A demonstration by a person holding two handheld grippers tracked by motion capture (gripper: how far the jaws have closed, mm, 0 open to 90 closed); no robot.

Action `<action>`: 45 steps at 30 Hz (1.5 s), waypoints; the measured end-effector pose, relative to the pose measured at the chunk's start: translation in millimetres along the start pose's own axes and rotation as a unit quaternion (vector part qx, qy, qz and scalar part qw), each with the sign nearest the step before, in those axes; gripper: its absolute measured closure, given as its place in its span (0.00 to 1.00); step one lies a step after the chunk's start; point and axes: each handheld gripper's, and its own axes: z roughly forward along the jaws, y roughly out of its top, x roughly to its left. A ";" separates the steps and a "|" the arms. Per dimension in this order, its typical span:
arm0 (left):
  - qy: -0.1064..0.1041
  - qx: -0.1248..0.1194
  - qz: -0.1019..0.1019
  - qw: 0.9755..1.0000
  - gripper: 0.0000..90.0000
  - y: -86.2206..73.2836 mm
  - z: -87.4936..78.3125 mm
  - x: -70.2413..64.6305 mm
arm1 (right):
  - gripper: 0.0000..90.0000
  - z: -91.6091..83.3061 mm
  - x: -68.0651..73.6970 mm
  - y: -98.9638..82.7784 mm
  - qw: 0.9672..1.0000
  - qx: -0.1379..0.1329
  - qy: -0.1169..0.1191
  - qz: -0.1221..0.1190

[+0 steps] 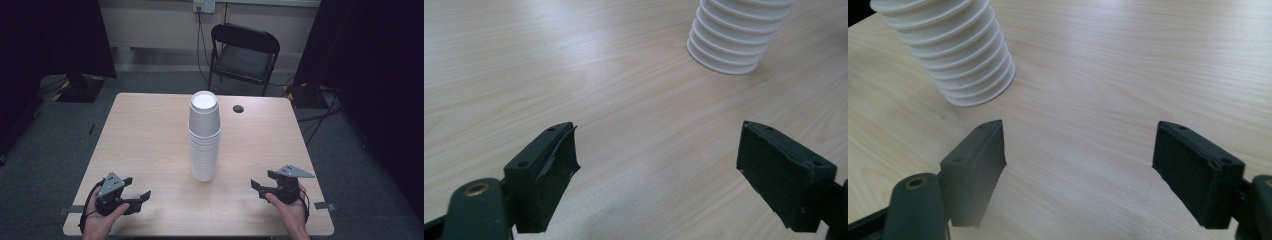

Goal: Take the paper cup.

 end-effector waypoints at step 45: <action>-0.005 -0.002 0.014 1.000 0.19 1.8 2.9 -3.9 | 0.15 -1.9 66.4 76.6 0.987 -0.082 0.113 -0.075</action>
